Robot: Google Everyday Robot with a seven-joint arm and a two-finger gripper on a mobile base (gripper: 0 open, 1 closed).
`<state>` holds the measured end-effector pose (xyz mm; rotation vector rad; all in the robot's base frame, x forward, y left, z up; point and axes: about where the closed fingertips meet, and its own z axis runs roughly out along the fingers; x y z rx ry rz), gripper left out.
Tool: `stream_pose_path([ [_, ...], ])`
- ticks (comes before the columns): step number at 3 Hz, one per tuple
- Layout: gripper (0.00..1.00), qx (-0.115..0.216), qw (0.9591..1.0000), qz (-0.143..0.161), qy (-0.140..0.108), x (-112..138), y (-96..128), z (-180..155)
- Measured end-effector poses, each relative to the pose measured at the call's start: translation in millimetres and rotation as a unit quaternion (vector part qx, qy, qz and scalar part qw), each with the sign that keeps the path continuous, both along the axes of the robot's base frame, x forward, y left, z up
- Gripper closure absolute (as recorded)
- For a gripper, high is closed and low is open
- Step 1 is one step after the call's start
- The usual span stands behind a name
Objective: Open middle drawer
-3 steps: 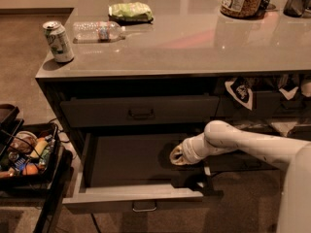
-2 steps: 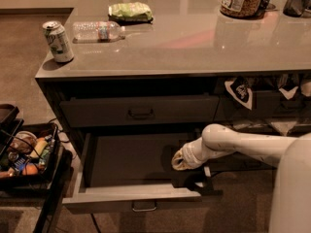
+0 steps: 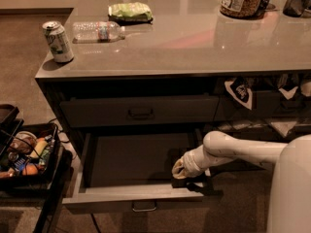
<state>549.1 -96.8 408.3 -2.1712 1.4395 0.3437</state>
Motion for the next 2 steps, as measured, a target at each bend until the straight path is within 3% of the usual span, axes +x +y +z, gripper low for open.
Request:
stream_pose_path([
  [2, 1.00, 0.022, 0.9993, -0.008, 0.028, -20, -7, -14],
])
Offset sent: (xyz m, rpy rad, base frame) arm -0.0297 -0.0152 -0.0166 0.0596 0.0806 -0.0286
